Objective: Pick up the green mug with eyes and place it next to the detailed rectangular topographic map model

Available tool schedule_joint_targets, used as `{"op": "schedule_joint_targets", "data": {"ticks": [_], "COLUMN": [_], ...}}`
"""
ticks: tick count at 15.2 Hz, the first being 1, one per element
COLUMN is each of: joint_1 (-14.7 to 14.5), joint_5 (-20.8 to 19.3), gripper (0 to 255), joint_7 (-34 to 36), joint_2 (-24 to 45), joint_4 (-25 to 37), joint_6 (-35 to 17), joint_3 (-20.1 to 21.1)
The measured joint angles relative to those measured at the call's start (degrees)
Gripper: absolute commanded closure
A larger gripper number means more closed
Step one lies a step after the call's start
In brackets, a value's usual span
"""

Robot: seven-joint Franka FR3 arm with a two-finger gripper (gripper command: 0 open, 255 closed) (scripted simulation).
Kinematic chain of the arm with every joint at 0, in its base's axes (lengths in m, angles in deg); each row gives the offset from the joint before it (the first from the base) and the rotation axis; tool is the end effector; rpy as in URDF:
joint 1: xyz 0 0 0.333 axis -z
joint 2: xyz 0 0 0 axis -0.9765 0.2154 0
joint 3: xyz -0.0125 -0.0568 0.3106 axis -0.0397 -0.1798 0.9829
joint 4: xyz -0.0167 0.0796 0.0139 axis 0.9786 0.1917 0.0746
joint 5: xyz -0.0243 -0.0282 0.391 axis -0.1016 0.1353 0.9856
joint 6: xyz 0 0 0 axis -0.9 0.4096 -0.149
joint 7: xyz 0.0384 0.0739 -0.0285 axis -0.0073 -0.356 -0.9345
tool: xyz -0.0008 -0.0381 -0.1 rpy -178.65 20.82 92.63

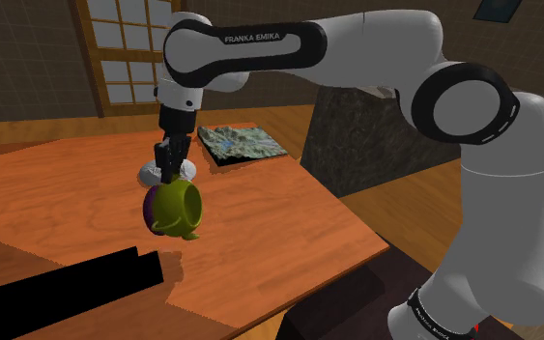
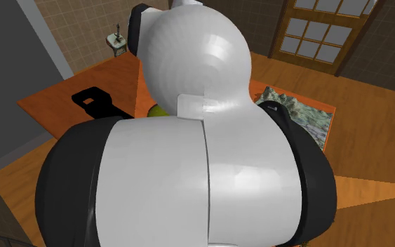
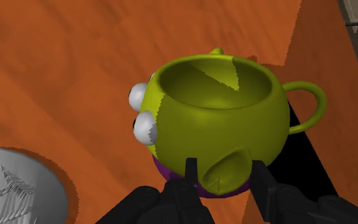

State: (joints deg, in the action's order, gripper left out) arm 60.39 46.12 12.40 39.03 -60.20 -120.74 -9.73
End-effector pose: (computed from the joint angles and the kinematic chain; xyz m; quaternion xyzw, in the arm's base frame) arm 0.6072 0.3481 0.4404 -0.9217 -0.3593 0.0196 0.1447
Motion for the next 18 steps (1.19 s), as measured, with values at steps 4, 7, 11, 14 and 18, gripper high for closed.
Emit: {"op": "schedule_joint_targets", "data": {"ticks": [4,7,11,14,18], "joint_1": [-0.13,0.35,3.77,6.67,10.20], "joint_5": [-0.17,-0.03,0.91,1.69,2.24], "gripper": [255,255,255,255,255], "joint_7": [0.78,0.50,-3.61,-7.29,-12.16], "joint_2": [-0.06,-0.69,-3.52,-6.08,-7.49], "joint_4": [3.17,3.71,0.00,-3.24,-5.12], "joint_6": [3.14,4.43,4.59,4.87,5.68], "joint_3": [0.05,-0.02,-0.93,-1.84,-3.29]}}
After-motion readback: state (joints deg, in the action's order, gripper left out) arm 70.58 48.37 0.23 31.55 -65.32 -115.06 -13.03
